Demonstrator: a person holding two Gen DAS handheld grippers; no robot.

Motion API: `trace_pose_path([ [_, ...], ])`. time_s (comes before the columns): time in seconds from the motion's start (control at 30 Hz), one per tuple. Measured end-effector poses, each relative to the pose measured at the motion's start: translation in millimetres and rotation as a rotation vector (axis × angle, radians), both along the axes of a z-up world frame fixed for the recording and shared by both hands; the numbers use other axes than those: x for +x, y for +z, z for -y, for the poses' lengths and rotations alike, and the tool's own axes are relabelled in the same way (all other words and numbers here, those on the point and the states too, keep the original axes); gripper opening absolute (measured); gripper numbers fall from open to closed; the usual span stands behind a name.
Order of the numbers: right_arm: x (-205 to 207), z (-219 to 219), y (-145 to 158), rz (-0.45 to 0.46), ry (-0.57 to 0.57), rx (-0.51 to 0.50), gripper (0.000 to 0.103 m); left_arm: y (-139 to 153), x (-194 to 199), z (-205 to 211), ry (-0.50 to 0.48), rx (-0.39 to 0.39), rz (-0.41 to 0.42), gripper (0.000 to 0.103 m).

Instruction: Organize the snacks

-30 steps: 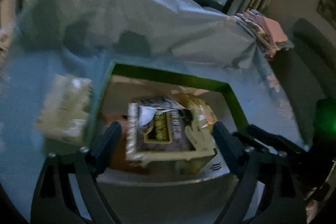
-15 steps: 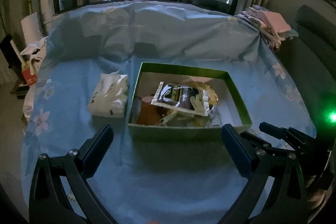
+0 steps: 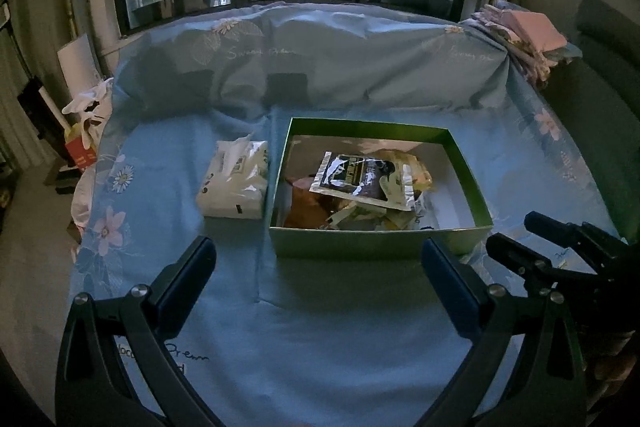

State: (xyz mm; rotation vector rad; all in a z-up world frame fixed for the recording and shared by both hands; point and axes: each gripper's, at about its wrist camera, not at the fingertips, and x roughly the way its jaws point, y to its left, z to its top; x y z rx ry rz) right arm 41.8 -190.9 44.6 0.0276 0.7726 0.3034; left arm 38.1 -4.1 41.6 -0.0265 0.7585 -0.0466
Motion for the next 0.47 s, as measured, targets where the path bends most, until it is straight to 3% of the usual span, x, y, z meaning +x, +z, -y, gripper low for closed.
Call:
trace_pose_path([
  [0.47,3.4,-1.1,2.9,0.004,0.0,0.004,0.068,0.8,6.8,-1.6,0.03,0.014,0.019,0.103],
])
